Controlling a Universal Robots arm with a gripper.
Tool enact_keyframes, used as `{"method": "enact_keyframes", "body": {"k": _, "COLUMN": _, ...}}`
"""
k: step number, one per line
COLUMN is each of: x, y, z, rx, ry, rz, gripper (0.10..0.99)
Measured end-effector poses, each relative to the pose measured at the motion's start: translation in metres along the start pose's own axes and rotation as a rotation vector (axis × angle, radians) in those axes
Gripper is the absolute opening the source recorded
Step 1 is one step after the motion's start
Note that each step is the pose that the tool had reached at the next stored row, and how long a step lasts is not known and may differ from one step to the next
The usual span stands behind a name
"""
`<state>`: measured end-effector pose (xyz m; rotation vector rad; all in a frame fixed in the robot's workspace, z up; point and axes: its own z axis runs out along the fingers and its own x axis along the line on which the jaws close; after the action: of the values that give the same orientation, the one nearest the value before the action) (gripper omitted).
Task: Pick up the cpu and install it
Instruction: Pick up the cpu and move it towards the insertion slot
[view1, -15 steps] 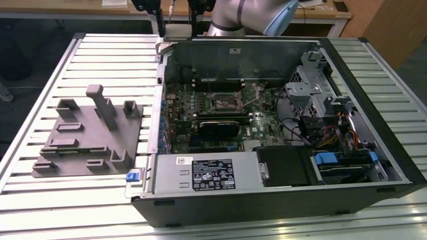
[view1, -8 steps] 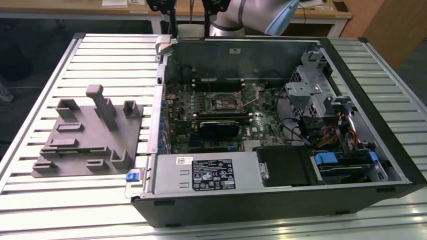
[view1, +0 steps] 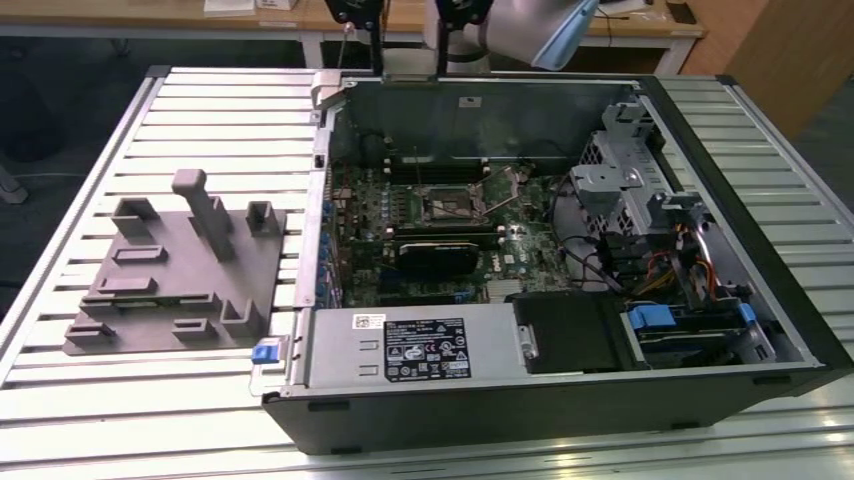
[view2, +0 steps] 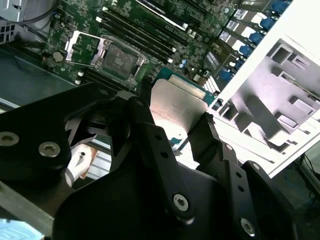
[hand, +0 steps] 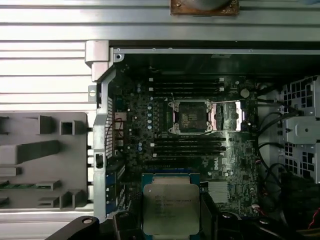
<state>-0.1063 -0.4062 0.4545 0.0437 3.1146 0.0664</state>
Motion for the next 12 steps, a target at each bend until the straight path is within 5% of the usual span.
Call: {"method": "enact_keyframes", "body": {"k": 12, "x": -0.0336, "y": 0.0009, "z": 0.0009, "rx": 0.000, "ry": 0.0000, "rz": 0.000, "gripper": 0.541}}
